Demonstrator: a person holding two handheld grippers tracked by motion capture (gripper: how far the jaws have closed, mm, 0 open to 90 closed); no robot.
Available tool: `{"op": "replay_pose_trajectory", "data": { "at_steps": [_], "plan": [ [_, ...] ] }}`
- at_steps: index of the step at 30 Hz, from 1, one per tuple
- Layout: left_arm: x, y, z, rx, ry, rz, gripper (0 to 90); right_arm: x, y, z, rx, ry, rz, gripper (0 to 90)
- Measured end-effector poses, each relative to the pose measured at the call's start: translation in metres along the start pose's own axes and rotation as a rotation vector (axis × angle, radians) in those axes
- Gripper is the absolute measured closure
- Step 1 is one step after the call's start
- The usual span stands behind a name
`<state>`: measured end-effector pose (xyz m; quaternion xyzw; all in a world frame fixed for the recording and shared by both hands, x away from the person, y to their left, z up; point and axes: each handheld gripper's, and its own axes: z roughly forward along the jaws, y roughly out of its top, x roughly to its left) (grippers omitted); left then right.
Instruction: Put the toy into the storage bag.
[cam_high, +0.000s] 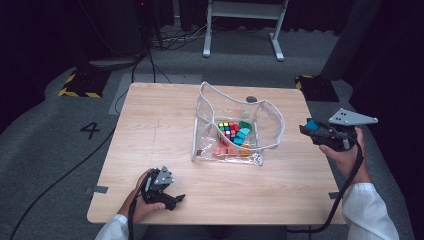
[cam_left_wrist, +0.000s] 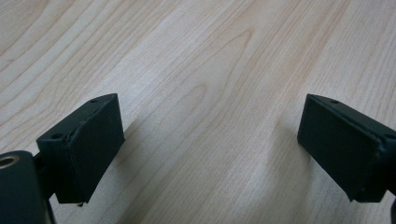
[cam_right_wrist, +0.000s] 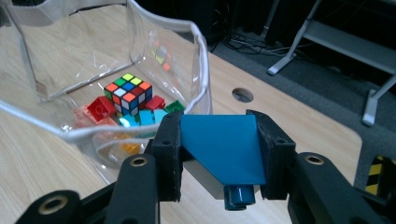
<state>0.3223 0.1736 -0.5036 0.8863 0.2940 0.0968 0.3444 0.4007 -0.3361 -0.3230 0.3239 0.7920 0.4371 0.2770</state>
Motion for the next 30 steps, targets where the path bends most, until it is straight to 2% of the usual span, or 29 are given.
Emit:
{"op": "replay_pose_trajectory", "data": {
  "at_steps": [6, 9, 11, 15, 18, 19, 21, 26, 30],
  "plan": [
    [0.000, 0.000, 0.000, 0.000, 0.000, 0.000, 7.3, 0.000, 0.018, -0.002, -0.017, 0.004, -0.015, 59.1],
    [0.000, 0.000, 0.000, -0.005, -0.001, 0.002, 7.2, 0.002, 0.031, 0.005, -0.025, 0.024, -0.048, 59.1],
    [0.000, 0.000, 0.000, -0.005, 0.000, 0.002, 7.2, 0.005, 0.036, 0.009, -0.013, 0.031, -0.043, 59.1],
    [0.000, 0.000, 0.000, -0.003, -0.001, 0.004, 7.2, 0.008, 0.045, 0.018, -0.006, 0.043, -0.064, 59.1],
    [0.000, 0.000, 0.000, -0.003, -0.002, 0.004, 7.2, 0.012, 0.049, 0.022, -0.002, 0.035, -0.088, 59.1],
    [0.000, 0.000, 0.000, -0.003, -0.001, 0.004, 7.2, 0.013, 0.052, 0.026, 0.006, 0.049, -0.085, 59.1],
    [0.000, 0.000, 0.000, -0.002, 0.000, 0.003, 7.3, 0.015, 0.055, 0.032, 0.010, 0.055, -0.113, 59.1],
    [0.000, 0.000, 0.000, -0.001, 0.000, 0.001, 7.3, 0.023, 0.064, 0.048, 0.032, 0.094, -0.140, 59.1],
    [0.000, 0.000, 0.000, -0.001, 0.000, 0.001, 7.3, 0.033, 0.072, 0.063, 0.054, 0.135, -0.146, 59.1]
  ]
}}
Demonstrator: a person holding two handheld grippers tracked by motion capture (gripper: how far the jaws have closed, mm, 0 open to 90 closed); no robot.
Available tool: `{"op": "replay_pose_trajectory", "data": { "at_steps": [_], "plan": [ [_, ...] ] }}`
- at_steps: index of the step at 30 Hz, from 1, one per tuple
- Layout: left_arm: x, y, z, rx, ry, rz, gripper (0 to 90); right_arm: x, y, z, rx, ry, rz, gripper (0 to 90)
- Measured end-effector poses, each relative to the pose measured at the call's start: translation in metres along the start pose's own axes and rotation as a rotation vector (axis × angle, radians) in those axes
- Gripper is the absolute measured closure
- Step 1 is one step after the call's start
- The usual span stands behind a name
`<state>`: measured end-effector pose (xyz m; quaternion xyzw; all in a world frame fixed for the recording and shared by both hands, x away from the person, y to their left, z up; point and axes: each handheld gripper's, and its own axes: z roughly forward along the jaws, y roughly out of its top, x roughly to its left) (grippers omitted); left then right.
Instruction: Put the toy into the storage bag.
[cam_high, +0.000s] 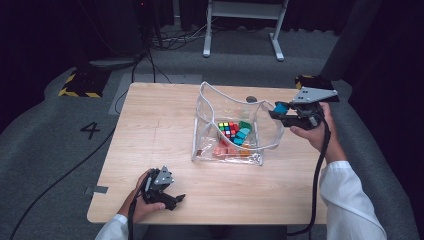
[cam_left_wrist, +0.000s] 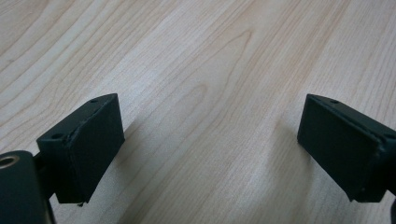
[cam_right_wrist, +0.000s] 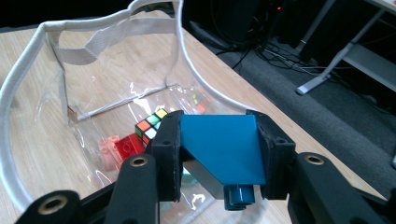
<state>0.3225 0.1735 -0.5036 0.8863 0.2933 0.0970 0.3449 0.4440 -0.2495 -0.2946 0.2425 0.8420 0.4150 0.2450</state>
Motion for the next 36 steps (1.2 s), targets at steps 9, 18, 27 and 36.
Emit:
{"op": "replay_pose_trajectory", "data": {
  "at_steps": [9, 18, 27, 36],
  "plan": [
    [0.000, 0.000, 0.000, 0.001, 0.000, 0.000, 7.3, 0.014, 0.016, 0.035, 0.053, 0.066, -0.084, 59.1],
    [0.000, 0.000, 0.000, 0.002, 0.001, 0.003, 7.3, 0.025, 0.025, 0.067, 0.147, 0.107, -0.132, 59.1],
    [0.000, 0.000, 0.000, 0.001, 0.001, -0.001, 7.4, 0.031, 0.028, 0.096, 0.264, 0.130, -0.177, 59.1],
    [-0.001, 0.000, 0.000, -0.002, -0.001, -0.003, 7.6, 0.040, 0.024, 0.120, 0.382, 0.170, -0.218, 59.1]
  ]
}}
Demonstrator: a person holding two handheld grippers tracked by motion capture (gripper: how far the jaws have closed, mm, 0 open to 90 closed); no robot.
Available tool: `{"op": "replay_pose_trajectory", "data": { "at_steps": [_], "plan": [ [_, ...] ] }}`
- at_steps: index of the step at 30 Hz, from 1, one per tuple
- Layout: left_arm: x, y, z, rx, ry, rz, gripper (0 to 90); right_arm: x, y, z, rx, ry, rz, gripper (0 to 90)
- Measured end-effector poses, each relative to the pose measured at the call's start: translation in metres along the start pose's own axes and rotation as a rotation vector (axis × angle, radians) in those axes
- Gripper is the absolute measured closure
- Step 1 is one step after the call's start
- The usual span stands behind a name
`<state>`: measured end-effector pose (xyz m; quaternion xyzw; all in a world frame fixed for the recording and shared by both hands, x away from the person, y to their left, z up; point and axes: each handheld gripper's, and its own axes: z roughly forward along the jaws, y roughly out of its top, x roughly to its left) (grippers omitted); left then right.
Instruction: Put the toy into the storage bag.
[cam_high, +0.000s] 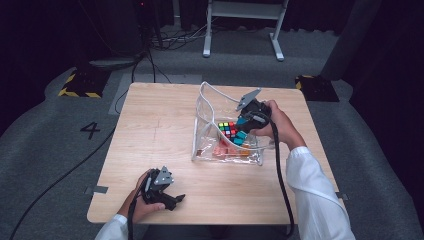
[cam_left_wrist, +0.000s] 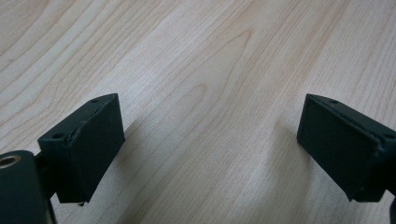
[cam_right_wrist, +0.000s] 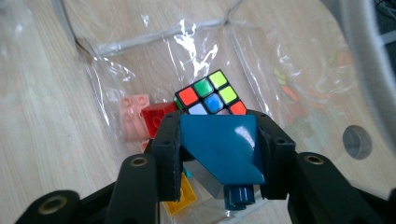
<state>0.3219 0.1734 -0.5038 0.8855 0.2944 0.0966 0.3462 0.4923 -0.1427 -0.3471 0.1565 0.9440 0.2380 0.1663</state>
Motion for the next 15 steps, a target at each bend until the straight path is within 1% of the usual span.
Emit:
{"op": "replay_pose_trajectory", "data": {
  "at_steps": [1, 2, 3, 6, 7, 10, 11, 15],
  "plan": [
    [0.000, 0.000, 0.000, 0.000, 0.000, 0.000, 7.6, 0.000, 0.000, 0.003, 0.012, 0.008, -0.007, 59.1],
    [0.000, 0.000, 0.000, 0.000, 0.000, 0.000, 7.6, 0.001, 0.000, 0.005, 0.021, 0.012, -0.003, 59.1],
    [0.000, 0.000, 0.000, 0.000, 0.000, 0.000, 7.7, 0.000, 0.000, 0.007, 0.037, 0.013, -0.015, 59.1],
    [0.000, 0.000, 0.000, 0.000, 0.000, -0.001, 7.6, 0.002, 0.000, 0.014, 0.091, 0.018, -0.020, 59.1],
    [0.000, 0.000, 0.000, 0.000, 0.000, -0.001, 7.6, 0.002, -0.001, 0.016, 0.111, 0.014, -0.036, 59.1],
    [0.000, 0.000, 0.000, 0.000, 0.000, 0.000, 7.7, 0.001, -0.003, 0.017, 0.136, 0.016, -0.034, 59.1],
    [0.000, 0.000, 0.000, 0.000, 0.000, -0.001, 7.7, 0.001, -0.005, 0.017, 0.135, 0.019, -0.031, 59.1],
    [0.000, 0.000, 0.000, 0.000, 0.000, -0.001, 7.7, 0.000, -0.010, 0.015, 0.159, 0.013, -0.037, 59.1]
  ]
}}
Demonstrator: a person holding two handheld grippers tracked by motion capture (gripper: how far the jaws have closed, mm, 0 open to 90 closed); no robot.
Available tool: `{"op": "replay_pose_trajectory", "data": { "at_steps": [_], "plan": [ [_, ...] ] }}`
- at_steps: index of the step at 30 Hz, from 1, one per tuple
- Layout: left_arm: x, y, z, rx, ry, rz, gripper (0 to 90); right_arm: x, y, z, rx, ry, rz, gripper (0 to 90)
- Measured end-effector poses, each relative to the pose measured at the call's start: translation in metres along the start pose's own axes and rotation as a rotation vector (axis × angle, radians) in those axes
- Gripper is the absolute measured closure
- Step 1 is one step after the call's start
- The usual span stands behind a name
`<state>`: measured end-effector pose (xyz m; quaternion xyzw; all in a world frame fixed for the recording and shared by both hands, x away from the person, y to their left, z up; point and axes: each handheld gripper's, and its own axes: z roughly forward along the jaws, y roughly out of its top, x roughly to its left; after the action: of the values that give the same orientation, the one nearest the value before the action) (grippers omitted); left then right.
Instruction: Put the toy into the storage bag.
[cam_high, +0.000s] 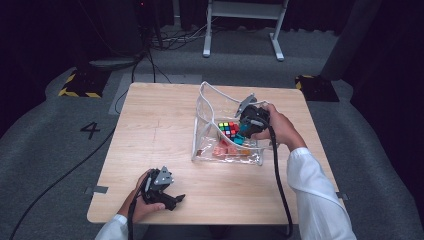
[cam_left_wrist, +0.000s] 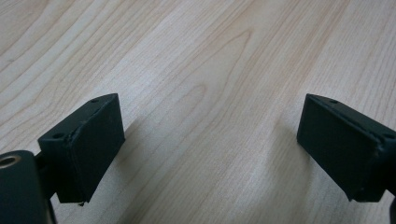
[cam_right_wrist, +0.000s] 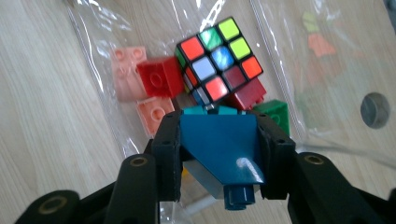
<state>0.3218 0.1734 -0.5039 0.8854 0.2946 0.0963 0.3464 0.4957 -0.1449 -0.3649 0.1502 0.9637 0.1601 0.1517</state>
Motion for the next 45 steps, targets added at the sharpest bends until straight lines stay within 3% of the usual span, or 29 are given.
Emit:
{"op": "replay_pose_trajectory", "data": {
  "at_steps": [10, 17, 26, 34, 45],
  "plan": [
    [0.000, 0.000, 0.000, 0.002, -0.001, 0.001, 7.7, -0.008, -0.026, -0.014, 0.043, -0.023, 0.025, 59.1],
    [0.000, 0.000, 0.000, 0.002, -0.001, 0.000, 7.6, -0.013, -0.039, -0.021, 0.030, -0.031, 0.045, 59.1],
    [0.000, 0.000, 0.000, 0.002, -0.001, 0.001, 7.6, -0.013, -0.042, -0.023, 0.015, -0.033, 0.056, 59.0],
    [0.000, 0.000, 0.000, 0.001, -0.001, 0.000, 7.6, -0.011, -0.041, -0.025, -0.031, -0.035, 0.052, 56.4],
    [0.000, 0.000, 0.000, 0.002, -0.001, 0.000, 7.6, -0.009, -0.048, -0.036, -0.172, -0.020, 0.101, 49.7]
  ]
}}
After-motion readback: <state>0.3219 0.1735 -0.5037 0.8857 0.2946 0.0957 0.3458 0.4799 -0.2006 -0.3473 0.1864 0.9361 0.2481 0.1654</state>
